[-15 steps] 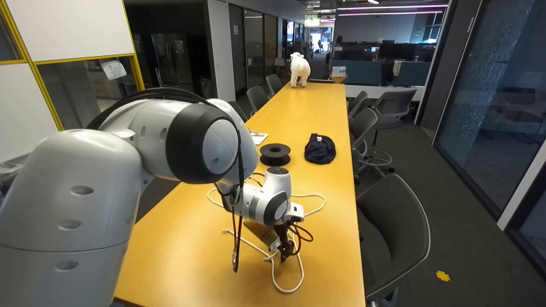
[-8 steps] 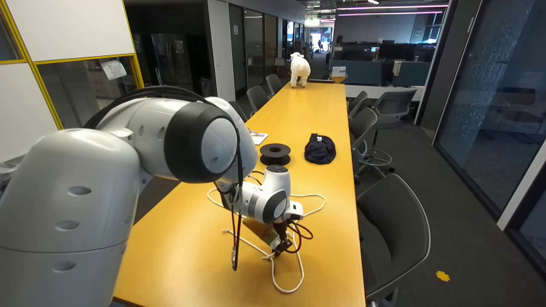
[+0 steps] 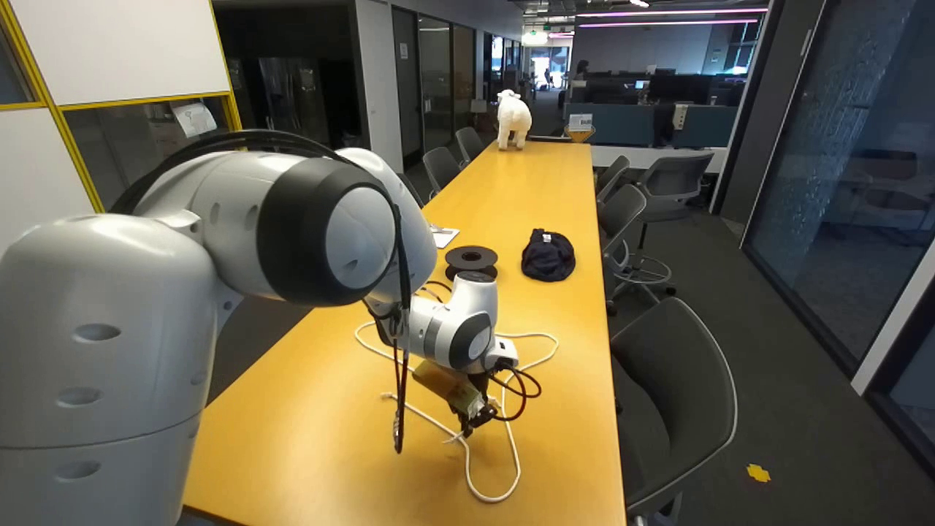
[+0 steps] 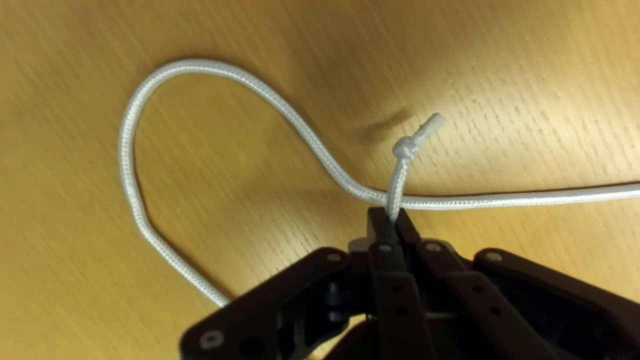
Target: Straighten out the string
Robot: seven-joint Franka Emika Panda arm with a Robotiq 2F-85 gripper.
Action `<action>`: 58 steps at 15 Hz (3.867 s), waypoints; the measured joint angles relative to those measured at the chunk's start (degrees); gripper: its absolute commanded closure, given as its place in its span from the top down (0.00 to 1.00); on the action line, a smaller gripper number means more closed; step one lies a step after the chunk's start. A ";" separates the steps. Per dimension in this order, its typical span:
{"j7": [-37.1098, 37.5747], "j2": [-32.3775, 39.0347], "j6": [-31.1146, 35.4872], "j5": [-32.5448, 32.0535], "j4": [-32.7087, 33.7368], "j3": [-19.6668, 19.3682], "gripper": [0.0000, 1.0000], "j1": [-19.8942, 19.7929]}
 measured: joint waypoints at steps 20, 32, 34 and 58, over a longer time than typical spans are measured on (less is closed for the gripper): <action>-35.45 2.18 -8.28 -10.81 2.58 2.20 0.07 -6.05; -39.18 4.86 -9.02 -11.99 6.53 2.53 0.06 -6.11; -39.43 5.09 -9.04 -12.00 6.79 2.57 0.31 -6.17; 2.99 -36.41 -27.07 -11.06 -18.94 5.71 1.00 4.13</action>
